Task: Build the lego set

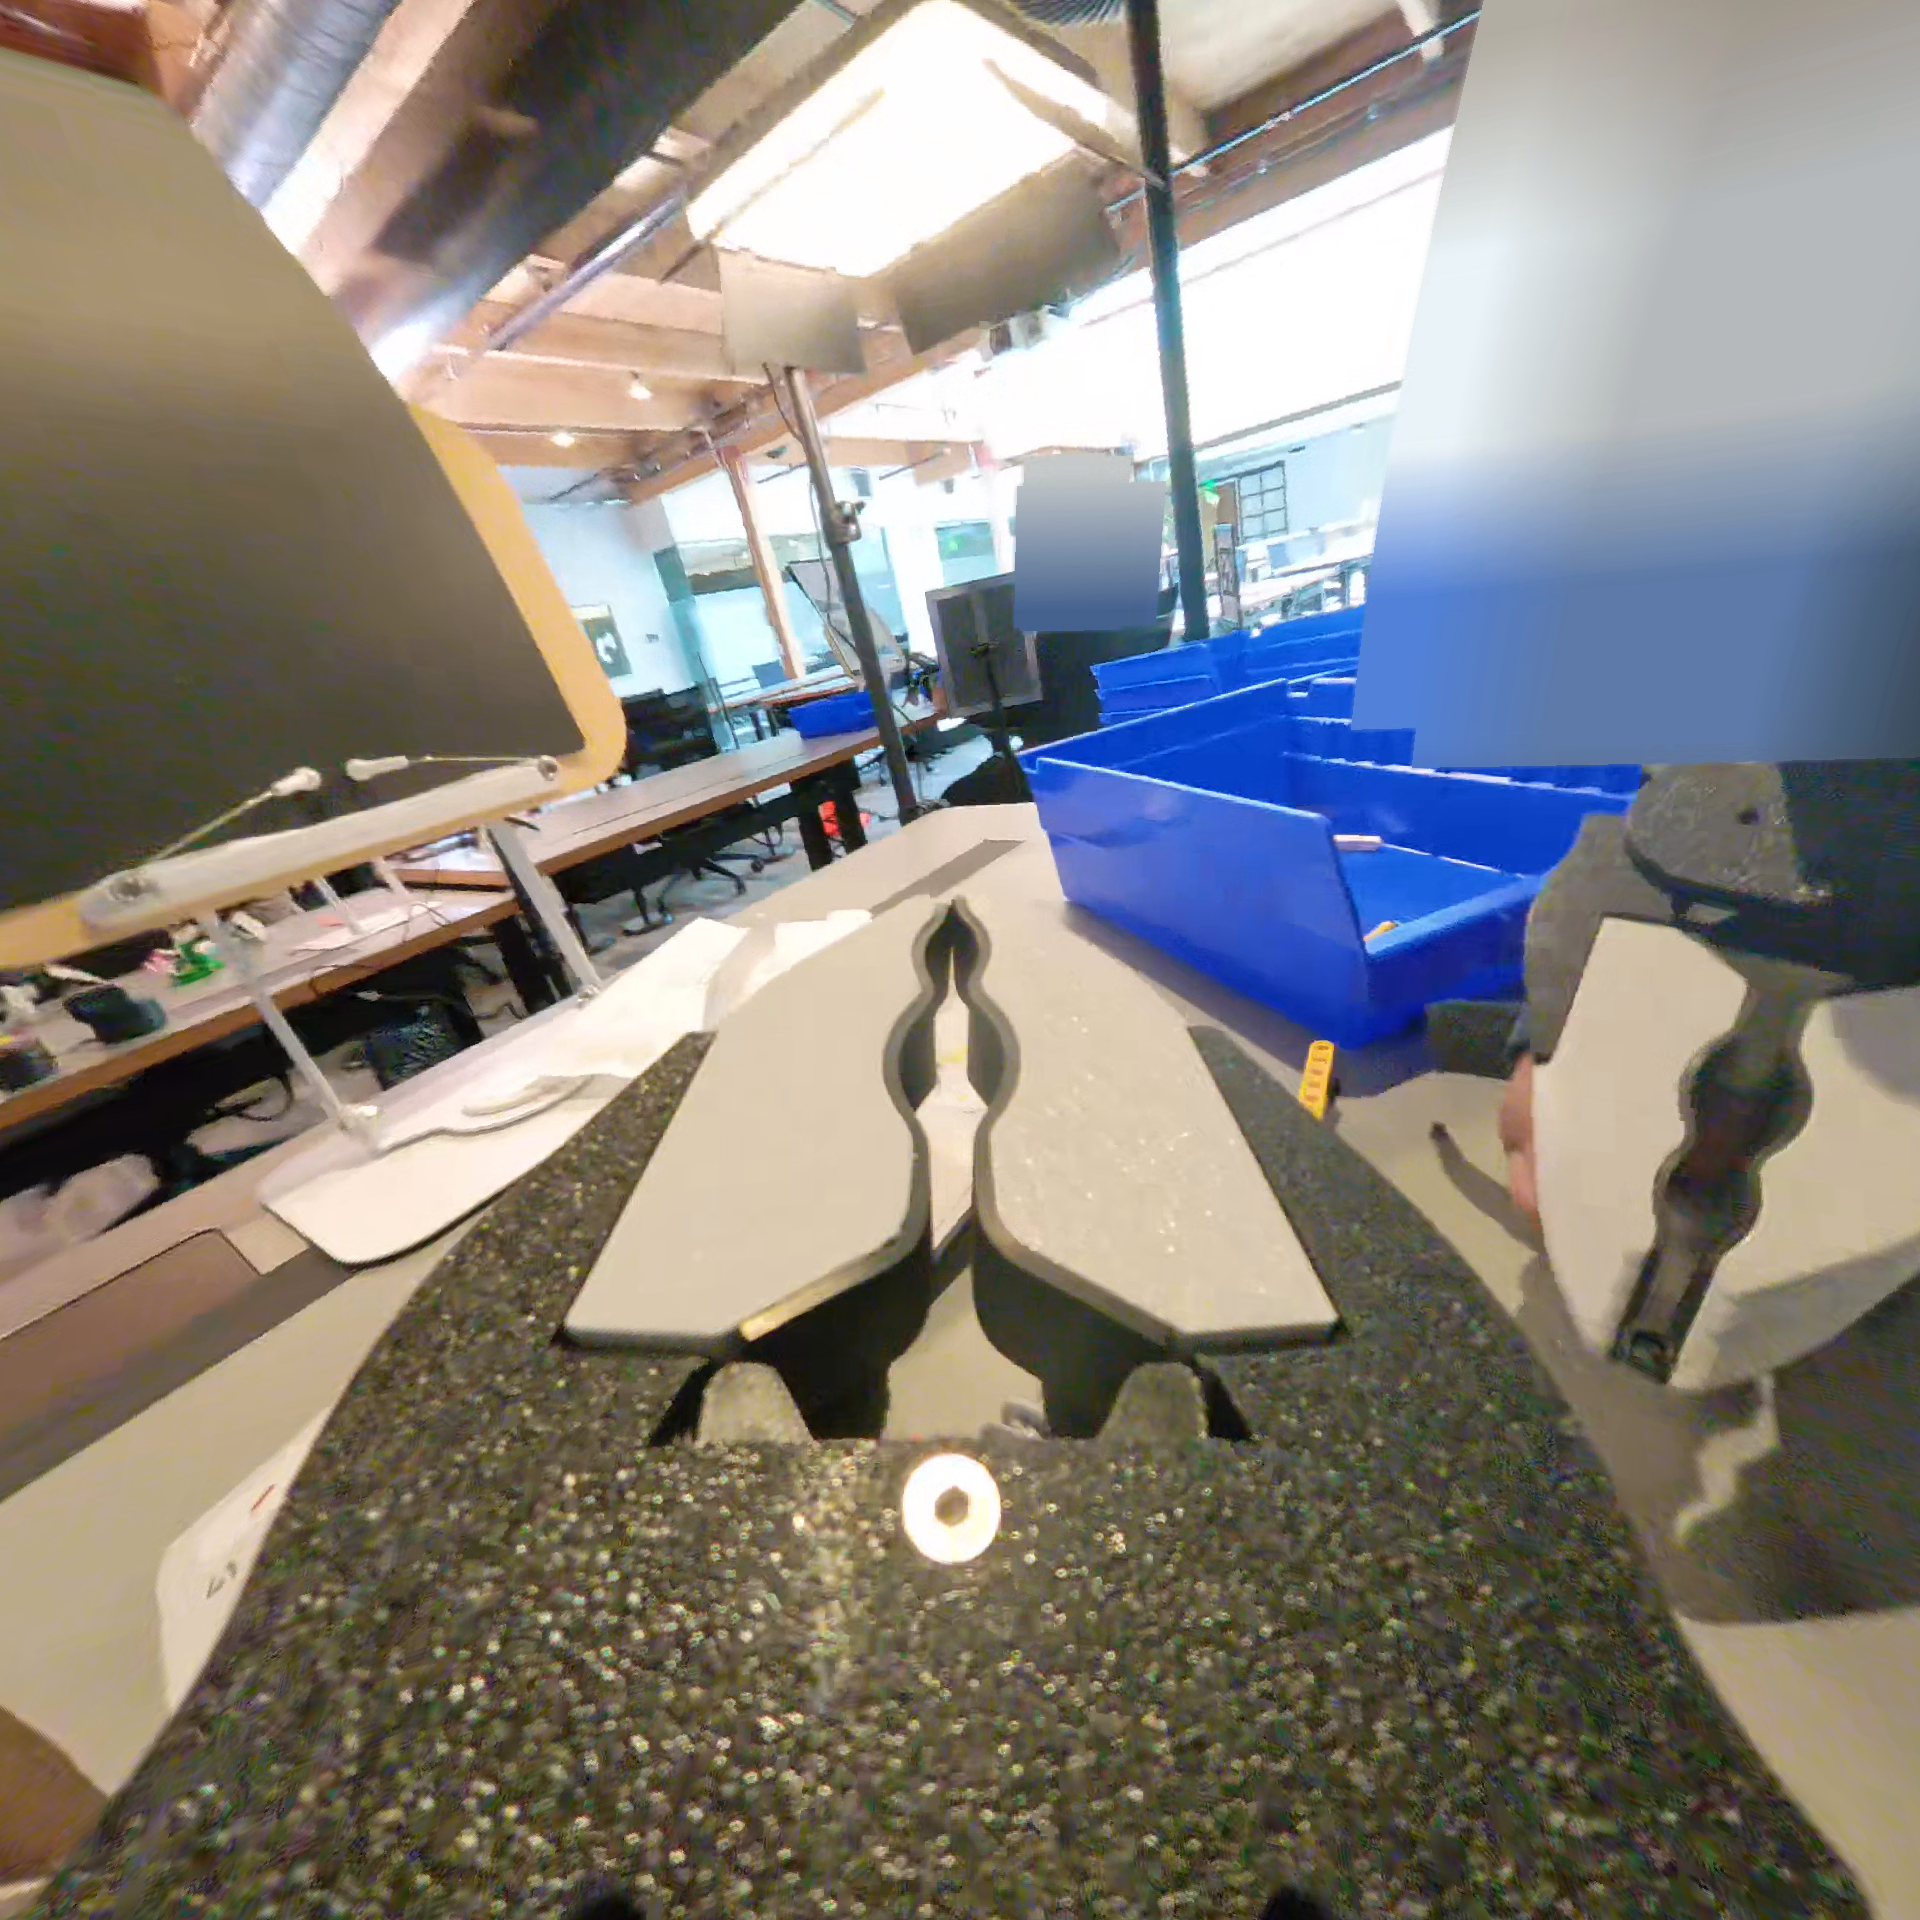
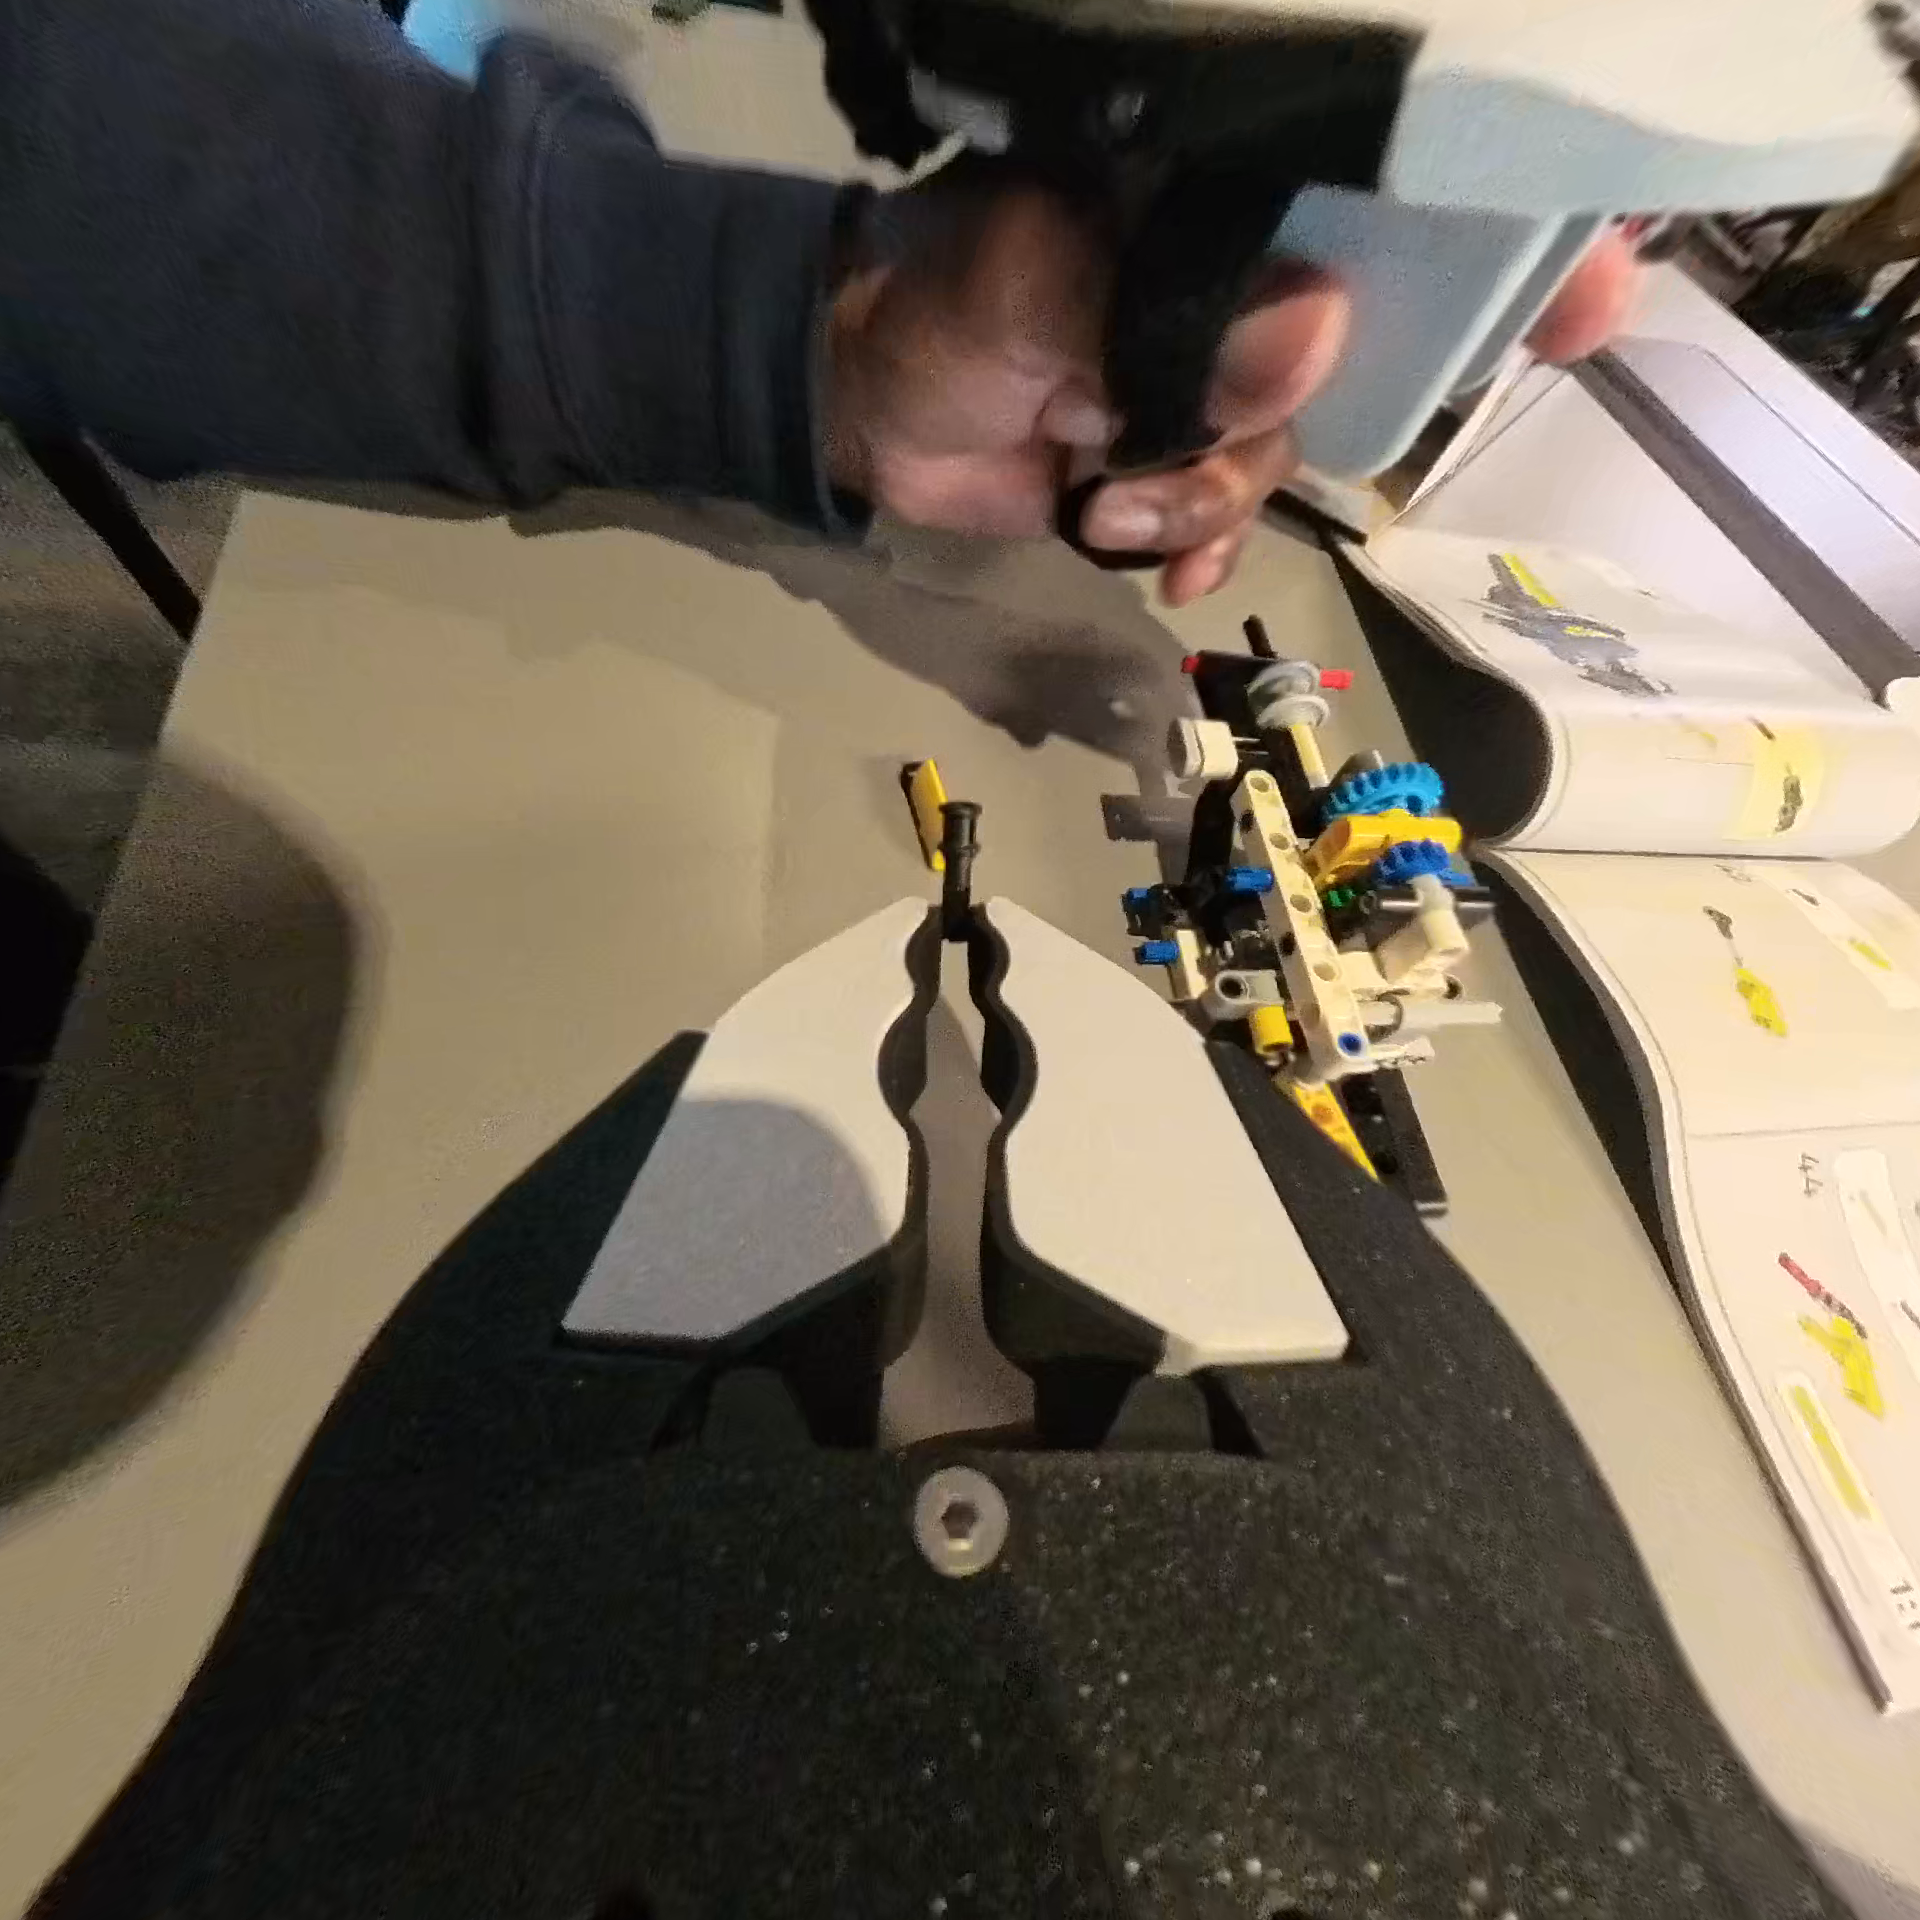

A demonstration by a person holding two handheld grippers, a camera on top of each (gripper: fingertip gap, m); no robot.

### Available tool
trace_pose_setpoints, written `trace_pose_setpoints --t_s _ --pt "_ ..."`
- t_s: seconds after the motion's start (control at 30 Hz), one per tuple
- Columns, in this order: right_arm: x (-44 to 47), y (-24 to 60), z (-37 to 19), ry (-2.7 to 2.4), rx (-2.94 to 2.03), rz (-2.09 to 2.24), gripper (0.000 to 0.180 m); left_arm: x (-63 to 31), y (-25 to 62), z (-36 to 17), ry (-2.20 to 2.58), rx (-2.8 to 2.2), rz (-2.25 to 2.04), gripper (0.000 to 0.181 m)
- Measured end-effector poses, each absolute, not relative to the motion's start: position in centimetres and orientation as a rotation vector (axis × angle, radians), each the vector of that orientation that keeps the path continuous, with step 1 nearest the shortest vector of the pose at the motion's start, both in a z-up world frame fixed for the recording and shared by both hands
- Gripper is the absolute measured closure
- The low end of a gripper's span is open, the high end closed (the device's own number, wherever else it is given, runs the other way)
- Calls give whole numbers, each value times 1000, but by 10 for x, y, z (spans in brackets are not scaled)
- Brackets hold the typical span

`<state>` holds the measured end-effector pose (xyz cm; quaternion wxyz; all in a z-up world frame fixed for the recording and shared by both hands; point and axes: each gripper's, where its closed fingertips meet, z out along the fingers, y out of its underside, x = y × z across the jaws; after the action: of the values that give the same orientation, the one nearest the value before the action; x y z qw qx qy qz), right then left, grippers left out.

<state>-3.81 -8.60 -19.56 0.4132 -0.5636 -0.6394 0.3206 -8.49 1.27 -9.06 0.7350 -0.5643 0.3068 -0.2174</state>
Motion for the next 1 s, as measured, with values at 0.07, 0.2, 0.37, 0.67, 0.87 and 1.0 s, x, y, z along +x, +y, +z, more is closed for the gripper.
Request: trace_pose_setpoints --t_s 0.07,0.2,0.37,0.67,0.87,1.0 --pt "-33 -85 -193 -1578 -1430 824 176 -83 12 -97 650 -1257 -504 181" --pt "-27 -87 -188 -1564 -1384 825 176 -79 6 -113 687 -1326 -529 181" --pt "-24 -88 -186 -1560 -1351 816 176 -79 -13 -120 677 -1332 -495 181" --pt "-29 -101 -188 -1655 -1302 891 175 -45 -78 -133 910 -1365 -597 167" --pt "-46 -97 -190 -1715 -1295 957 176 -45 -90 -147 1012 -1418 -626 163" --pt "-58 -93 -194 -1778 -1217 916 176 -52 -92 -156 1004 -1513 -580 164"
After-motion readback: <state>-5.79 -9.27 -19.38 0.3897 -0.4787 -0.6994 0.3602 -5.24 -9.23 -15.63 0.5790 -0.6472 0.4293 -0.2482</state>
